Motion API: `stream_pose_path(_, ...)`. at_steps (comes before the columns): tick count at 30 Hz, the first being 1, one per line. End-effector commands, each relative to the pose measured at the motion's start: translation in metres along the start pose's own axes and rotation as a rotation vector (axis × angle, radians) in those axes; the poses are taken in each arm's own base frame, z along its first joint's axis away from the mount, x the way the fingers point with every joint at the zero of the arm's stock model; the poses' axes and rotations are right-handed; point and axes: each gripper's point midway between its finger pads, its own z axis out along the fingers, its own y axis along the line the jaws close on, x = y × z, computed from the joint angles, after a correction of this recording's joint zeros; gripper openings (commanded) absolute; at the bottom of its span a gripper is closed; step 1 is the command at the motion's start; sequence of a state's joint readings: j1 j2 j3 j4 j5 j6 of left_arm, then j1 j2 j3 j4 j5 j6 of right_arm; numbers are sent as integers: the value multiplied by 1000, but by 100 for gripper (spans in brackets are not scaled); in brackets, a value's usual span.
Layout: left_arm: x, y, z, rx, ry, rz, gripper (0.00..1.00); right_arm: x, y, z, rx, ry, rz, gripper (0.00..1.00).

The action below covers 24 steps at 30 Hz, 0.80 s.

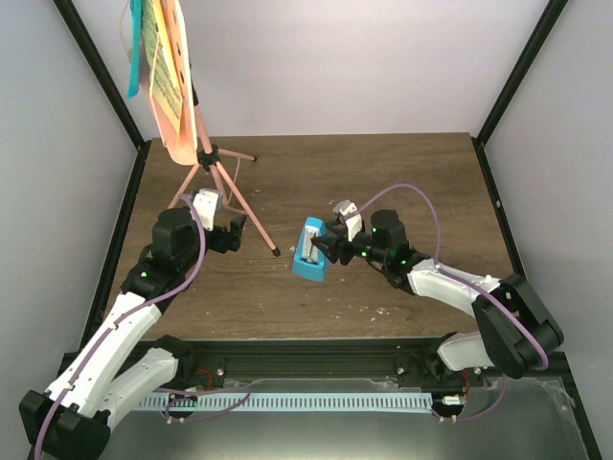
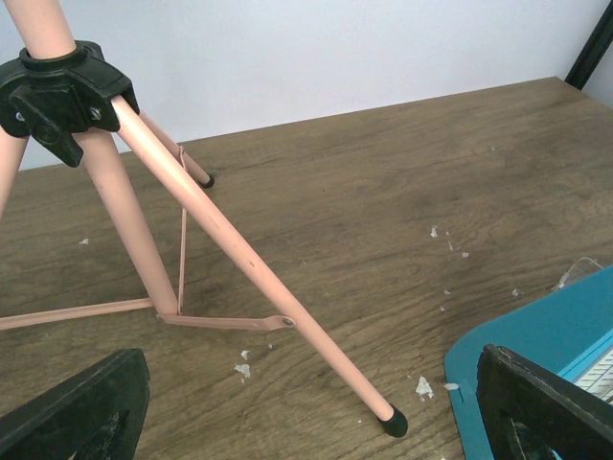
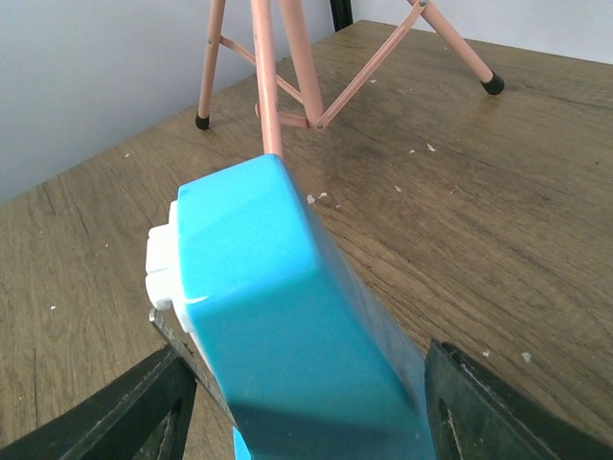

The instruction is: Pack up the instrument practice props

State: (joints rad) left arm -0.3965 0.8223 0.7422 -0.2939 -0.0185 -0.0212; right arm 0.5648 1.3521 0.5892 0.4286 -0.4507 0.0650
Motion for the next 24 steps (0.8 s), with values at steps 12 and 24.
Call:
stream_pose_path(12, -4, -1, -2, 2, -11, 11, 95, 1, -10, 0, 19, -8, 9, 66)
stream_pose_path(24, -3, -1, -1, 5, -8, 14, 94, 0, -13, 2, 16, -5, 16, 66)
